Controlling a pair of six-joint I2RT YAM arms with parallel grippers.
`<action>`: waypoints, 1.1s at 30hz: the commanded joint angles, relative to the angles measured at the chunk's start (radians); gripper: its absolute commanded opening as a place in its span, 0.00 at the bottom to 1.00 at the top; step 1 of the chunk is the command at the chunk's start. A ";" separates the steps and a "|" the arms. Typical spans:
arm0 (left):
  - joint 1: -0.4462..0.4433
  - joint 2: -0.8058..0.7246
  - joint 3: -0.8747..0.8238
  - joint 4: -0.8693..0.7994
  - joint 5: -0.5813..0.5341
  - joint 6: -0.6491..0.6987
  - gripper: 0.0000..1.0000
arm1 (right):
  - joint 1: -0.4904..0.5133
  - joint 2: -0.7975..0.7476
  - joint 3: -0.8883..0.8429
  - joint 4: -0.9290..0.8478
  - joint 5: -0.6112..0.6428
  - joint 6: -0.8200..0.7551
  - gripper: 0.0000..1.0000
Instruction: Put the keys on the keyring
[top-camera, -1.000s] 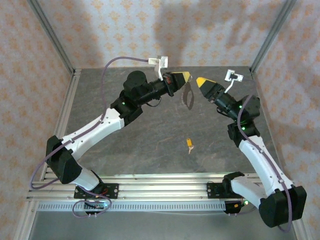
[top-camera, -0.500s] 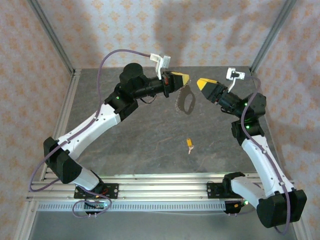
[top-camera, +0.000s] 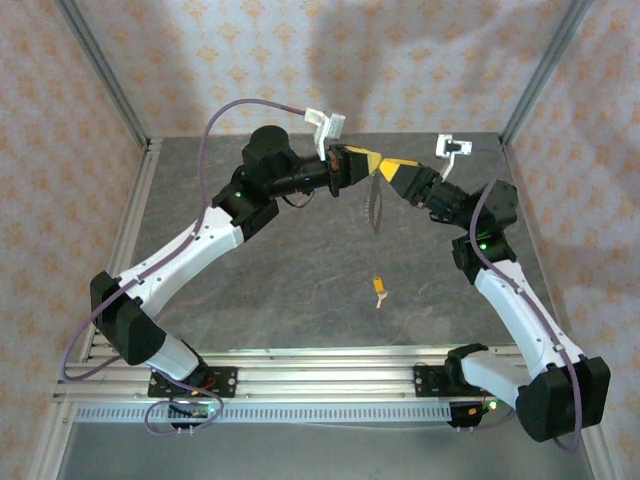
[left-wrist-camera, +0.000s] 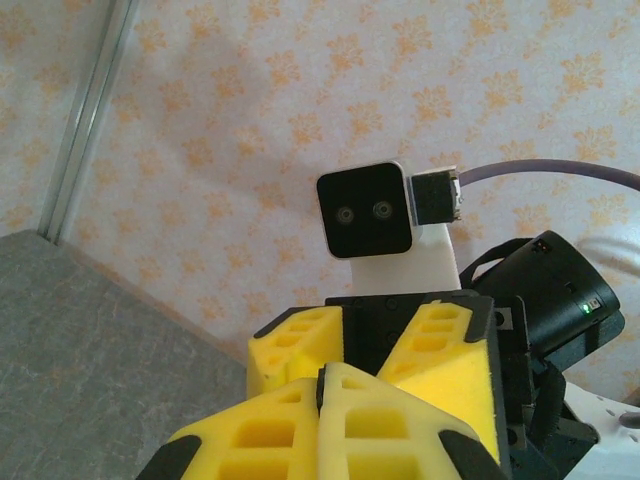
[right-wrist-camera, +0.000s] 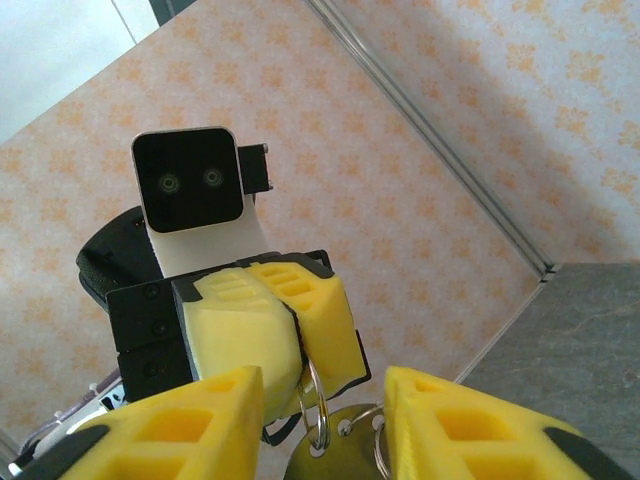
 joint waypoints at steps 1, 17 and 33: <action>0.004 -0.001 0.040 0.042 0.027 0.004 0.00 | 0.009 0.001 0.030 0.067 -0.008 0.002 0.31; 0.004 -0.037 -0.013 0.071 -0.153 -0.063 0.42 | 0.010 -0.014 -0.019 0.087 0.105 0.009 0.00; -0.032 -0.130 -0.248 0.277 -0.449 -0.312 0.50 | 0.043 -0.020 -0.107 0.266 0.311 0.126 0.00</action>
